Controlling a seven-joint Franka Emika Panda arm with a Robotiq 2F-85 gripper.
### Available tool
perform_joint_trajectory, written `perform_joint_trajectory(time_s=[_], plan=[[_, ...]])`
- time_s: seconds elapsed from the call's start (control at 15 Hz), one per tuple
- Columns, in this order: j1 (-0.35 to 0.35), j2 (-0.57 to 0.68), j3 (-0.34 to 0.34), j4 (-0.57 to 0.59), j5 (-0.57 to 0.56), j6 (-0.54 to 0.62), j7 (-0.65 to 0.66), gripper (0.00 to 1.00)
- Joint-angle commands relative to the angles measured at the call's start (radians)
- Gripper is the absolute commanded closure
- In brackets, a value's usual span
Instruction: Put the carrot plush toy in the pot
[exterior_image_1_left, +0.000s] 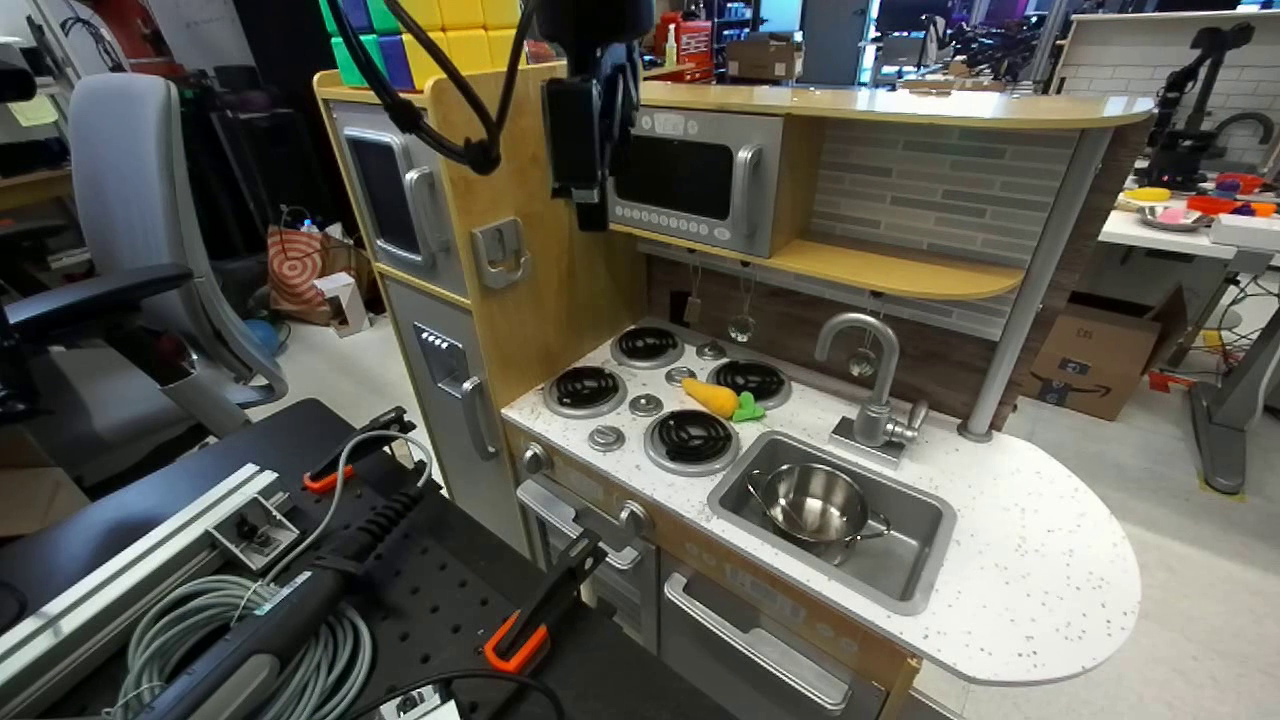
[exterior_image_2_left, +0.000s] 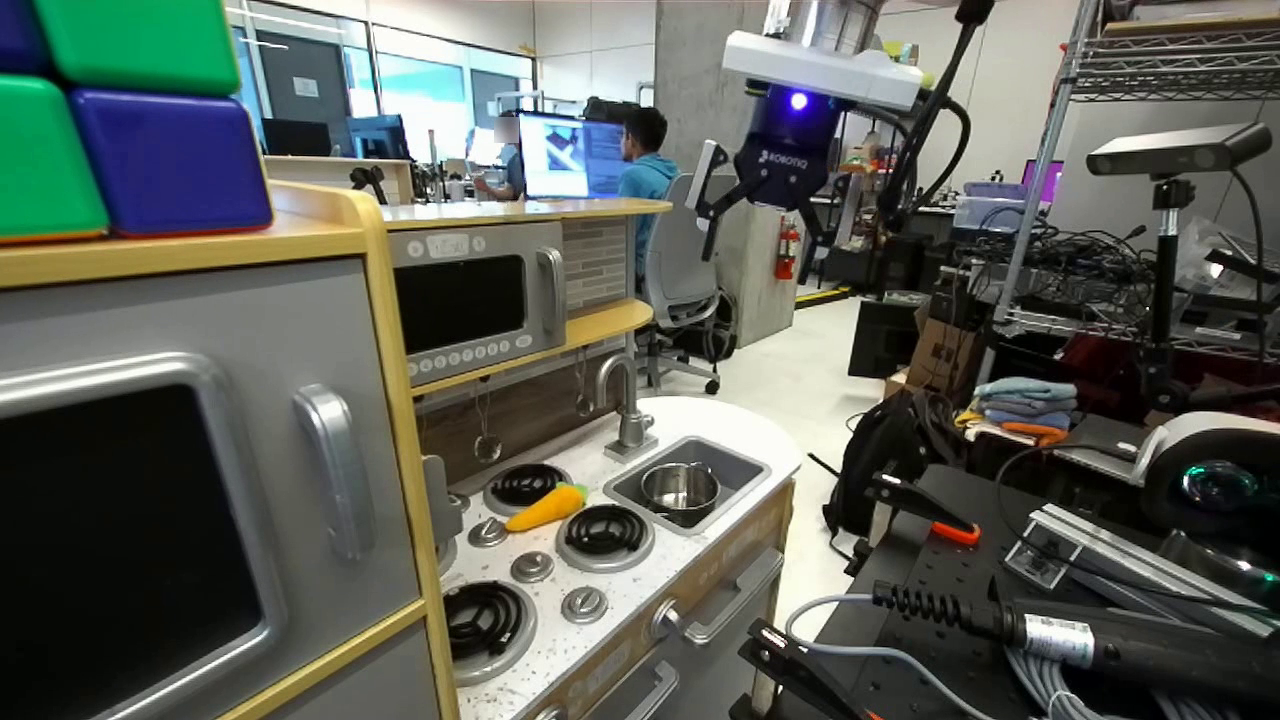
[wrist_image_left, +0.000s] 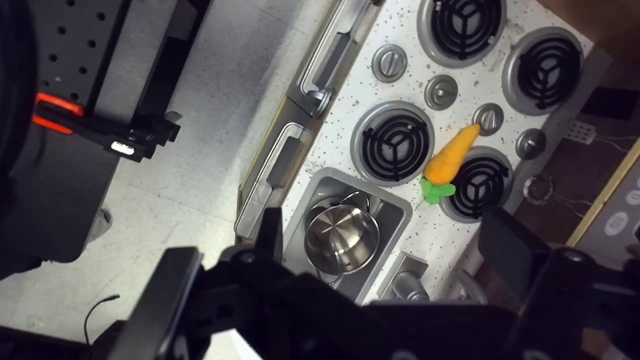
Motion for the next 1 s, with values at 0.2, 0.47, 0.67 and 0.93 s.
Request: perform_joint_trajectory(time_s=[0.2, 0.47, 0.67, 0.93], plan=[[0.065, 0.236, -0.011, 0.073, 0.035, 0.274, 0.343, 0.0], [0.138, 0.472, -0.098, 0.209, -0.068, 0.405, 0.626, 0.0], [0.233, 0.624, -0.189, 0.335, -0.124, 0.346, 0.765, 0.0], [0.238, 0.779, -0.134, 0.456, -0.046, 0.354, 0.741, 0.0]])
